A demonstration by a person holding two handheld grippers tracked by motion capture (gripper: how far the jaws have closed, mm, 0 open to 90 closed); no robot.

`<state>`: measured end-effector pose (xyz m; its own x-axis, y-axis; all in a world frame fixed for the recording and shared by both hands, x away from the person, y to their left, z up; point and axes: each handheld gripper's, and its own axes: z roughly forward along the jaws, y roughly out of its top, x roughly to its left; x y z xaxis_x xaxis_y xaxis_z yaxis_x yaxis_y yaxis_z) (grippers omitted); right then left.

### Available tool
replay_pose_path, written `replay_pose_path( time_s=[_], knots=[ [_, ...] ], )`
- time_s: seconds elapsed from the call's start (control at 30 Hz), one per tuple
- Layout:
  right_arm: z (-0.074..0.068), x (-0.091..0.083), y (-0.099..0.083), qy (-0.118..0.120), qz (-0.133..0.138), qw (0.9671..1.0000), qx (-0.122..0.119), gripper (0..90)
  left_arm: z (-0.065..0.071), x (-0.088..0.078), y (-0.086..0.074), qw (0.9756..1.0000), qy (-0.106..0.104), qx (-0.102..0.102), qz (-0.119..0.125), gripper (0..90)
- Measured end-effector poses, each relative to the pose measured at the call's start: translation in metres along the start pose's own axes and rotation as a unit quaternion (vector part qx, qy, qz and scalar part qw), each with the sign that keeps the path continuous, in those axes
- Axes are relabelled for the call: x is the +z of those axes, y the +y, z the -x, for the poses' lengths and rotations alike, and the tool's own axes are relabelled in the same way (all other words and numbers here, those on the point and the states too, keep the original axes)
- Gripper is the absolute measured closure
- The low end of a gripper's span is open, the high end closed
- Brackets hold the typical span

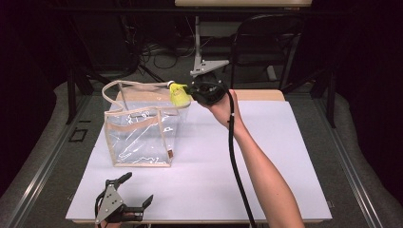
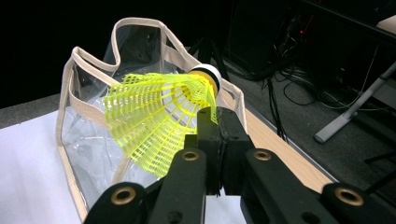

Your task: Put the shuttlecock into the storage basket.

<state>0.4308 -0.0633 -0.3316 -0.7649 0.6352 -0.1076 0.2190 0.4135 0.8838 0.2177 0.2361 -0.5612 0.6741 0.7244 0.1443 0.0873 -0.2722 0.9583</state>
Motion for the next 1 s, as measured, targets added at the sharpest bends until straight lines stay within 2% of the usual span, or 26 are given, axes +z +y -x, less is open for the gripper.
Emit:
replay_pose_path(
  time_s=[1.0],
  knots=[
    [0.0,0.018,0.008,0.002,-0.045,0.9989,0.013,89.4,0.0,0.0,0.0,1.0,-0.002,0.001,0.001,0.0]
  ],
)
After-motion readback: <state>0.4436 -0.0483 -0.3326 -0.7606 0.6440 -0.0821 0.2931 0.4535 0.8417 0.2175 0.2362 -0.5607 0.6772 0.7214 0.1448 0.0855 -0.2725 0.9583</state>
